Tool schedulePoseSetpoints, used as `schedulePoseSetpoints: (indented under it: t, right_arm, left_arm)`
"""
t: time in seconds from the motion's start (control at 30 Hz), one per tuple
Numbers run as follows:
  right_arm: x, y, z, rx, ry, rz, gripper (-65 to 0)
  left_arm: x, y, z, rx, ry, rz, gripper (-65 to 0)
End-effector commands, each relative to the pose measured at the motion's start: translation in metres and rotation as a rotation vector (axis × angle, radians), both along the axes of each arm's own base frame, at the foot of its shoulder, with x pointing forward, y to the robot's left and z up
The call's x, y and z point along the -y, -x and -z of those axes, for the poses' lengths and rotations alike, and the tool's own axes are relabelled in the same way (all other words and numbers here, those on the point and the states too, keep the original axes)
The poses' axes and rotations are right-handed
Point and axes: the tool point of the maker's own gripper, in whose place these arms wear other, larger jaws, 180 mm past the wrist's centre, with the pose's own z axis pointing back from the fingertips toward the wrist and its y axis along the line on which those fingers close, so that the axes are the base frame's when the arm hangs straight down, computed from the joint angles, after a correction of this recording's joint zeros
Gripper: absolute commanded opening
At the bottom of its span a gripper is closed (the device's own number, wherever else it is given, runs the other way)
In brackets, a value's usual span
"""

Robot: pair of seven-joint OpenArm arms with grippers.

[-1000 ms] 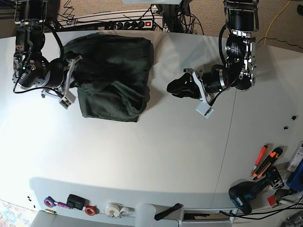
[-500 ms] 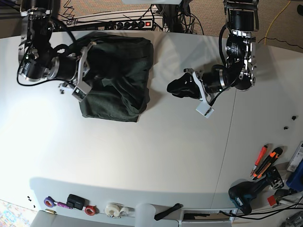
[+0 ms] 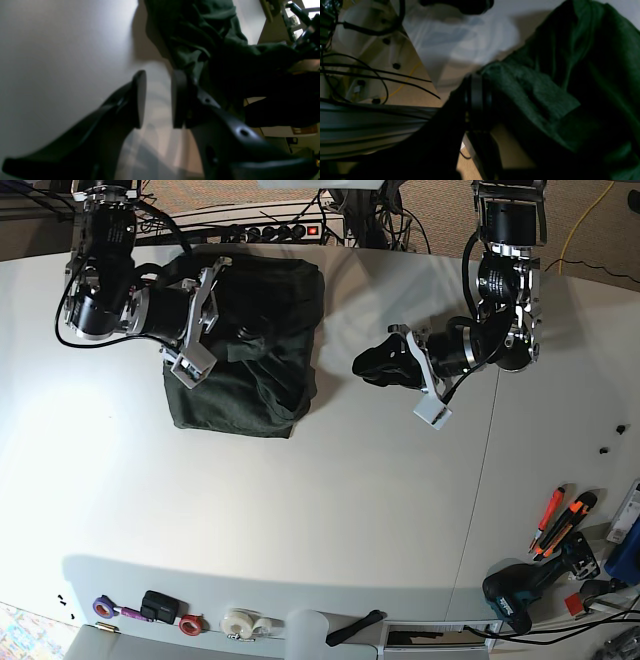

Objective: Layout the t-shirt on the table in an organized manner, then fold the t-shirt properly
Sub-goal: 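Grasp the shirt edge with the right gripper and lift it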

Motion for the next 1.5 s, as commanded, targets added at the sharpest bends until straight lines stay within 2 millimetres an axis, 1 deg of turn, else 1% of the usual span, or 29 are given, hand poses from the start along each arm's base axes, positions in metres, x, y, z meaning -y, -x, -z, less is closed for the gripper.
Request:
schedulePoseSetpoints:
  t: [0.0,0.13,0.2,0.43,0.53,0.67,0.83,0.87,0.93,0.97,1.0,1.07,1.13,1.2,1.27,1.33,1.37,1.4,1.43,1.47]
  right_arm:
    - [-0.003,-0.003,-0.012,0.036,-0.038,-0.008,-65.0]
    - [-0.004,0.000,-0.010,0.026,-0.040,-0.011,-65.0]
    - [-0.008,0.006,-0.007,0.006,-0.045,-0.027,-65.0]
    - [-0.040,0.034,0.008,-0.063,-0.050,-0.151,-65.0]
    - [-0.048,0.043,0.017,-0.081,-0.019,-0.195,-65.0]
    - [-0.052,0.050,0.026,-0.090,0.021,-0.225,-65.0]
    - [-0.047,0.047,0.032,-0.084,0.066,-0.216,-65.0]
    - [-0.047,0.047,0.032,-0.084,0.065,-0.217,-63.9]
    - [-0.047,0.047,0.032,-0.084,0.065,-0.217,-51.0]
    - [-0.047,0.047,0.032,-0.084,0.065,-0.217,-46.4]
    - [-0.047,0.047,0.032,-0.084,0.065,-0.217,-44.4]
    - [-0.047,0.046,0.031,-0.078,0.065,-0.216,-44.3]
    - [-0.047,0.039,0.027,-0.057,0.069,-0.215,-44.3]
    - [-0.045,0.024,0.020,-0.014,0.075,-0.203,-44.3]
    - [-0.037,0.002,0.008,0.047,0.086,-0.168,-44.3]
    - [-0.020,-0.025,-0.005,0.117,0.121,-0.104,-44.4]
    - [-0.008,-0.040,-0.011,0.164,0.145,-0.051,-44.4]
    - [0.006,-0.056,-0.019,0.213,0.173,0.009,-44.4]
    - [0.021,-0.070,-0.027,0.260,0.195,0.073,-45.1]
    - [0.036,-0.082,-0.034,0.302,0.214,0.137,-47.9]
  left_arm:
    - [0.001,-0.010,-0.016,0.051,0.038,-0.011,-48.7]
    - [0.001,-0.010,-0.016,0.051,0.038,-0.011,-48.7]
    - [0.001,-0.010,-0.016,0.051,0.038,-0.011,-48.7]
    - [0.001,-0.010,-0.016,0.051,0.038,-0.011,-48.7]
    - [0.001,-0.010,-0.016,0.051,0.038,-0.011,-48.7]
    - [0.001,-0.010,-0.016,0.051,0.038,-0.011,-48.7]
    - [0.001,-0.010,-0.016,0.051,0.038,-0.011,-48.1]
    - [0.001,-0.010,-0.016,0.051,0.038,-0.011,-46.9]
    - [0.001,-0.010,-0.016,0.051,0.038,-0.011,-42.6]
    - [0.001,-0.010,-0.016,0.051,0.038,-0.011,-40.5]
    - [0.001,-0.010,-0.016,0.052,0.038,-0.011,-39.2]
    - [0.001,-0.012,-0.017,0.055,0.039,-0.012,-38.8]
    - [0.001,-0.017,-0.023,0.075,0.054,-0.028,-38.8]
    - [0.000,-0.028,-0.034,0.117,0.090,-0.067,-38.8]
    - [-0.001,-0.041,-0.048,0.166,0.123,-0.097,-38.8]
    - [0.000,-0.050,-0.062,0.201,0.146,-0.100,-39.1]
    - [0.001,-0.054,-0.070,0.217,0.162,-0.097,-41.4]
    - [0.002,-0.057,-0.078,0.229,0.177,-0.090,-46.2]
    - [0.004,-0.059,-0.084,0.240,0.185,-0.079,-52.7]
    - [0.008,-0.060,-0.089,0.244,0.186,-0.057,-59.5]
